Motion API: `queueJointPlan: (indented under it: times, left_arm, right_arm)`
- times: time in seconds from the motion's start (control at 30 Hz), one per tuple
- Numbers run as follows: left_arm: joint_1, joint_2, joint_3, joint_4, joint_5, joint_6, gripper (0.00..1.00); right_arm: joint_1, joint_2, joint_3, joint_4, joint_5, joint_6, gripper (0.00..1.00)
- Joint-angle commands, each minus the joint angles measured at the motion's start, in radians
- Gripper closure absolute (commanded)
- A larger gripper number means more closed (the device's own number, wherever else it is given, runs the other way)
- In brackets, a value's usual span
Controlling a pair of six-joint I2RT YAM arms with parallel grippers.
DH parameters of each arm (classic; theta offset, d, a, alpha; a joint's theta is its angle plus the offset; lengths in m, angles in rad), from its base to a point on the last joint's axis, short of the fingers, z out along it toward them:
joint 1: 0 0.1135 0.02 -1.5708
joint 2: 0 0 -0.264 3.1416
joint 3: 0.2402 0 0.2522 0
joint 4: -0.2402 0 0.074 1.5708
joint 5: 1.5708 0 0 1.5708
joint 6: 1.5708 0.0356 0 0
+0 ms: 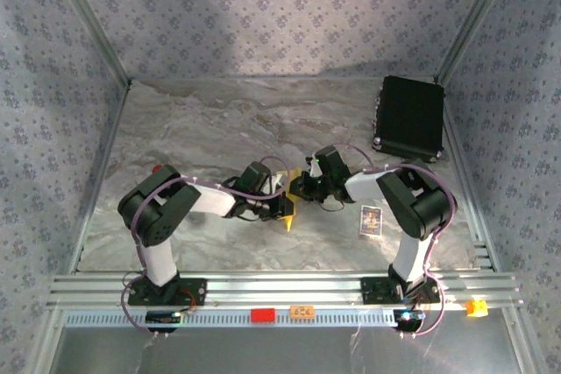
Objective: Fold a paper plane with a square sheet of paper (pick it up from the middle)
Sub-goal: Fold the wing for the fifth time at the center of the table.
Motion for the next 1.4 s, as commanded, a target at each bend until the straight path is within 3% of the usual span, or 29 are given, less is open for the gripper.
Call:
queueJointPlan:
  times: [0.0, 0.17, 0.6, 1.07, 1.37]
  left_arm:
    - [-0.029, -0.027, -0.015, -0.18, -0.008, 0.063, 0.94]
    - [-0.07, -0.047, -0.009, -0.282, -0.062, 0.108, 0.95]
    - [-0.092, -0.065, -0.035, -0.264, -0.079, 0.098, 0.96]
    - [-0.05, -0.037, -0.055, -0.216, -0.034, 0.144, 1.0]
    - [-0.045, -0.035, -0.059, -0.204, -0.03, 0.143, 1.0]
  right_arm:
    - [-0.026, 0.015, -0.044, -0.139, 0.109, -0.005, 0.88]
    - [-0.027, 0.014, -0.043, -0.141, 0.109, -0.004, 0.88]
    - [-0.018, 0.008, -0.049, -0.103, 0.09, -0.001, 0.88]
    - [-0.027, -0.24, -0.081, -0.107, 0.077, -0.073, 0.85]
    - [0.06, -0.161, -0.053, -0.089, 0.039, -0.081, 0.87]
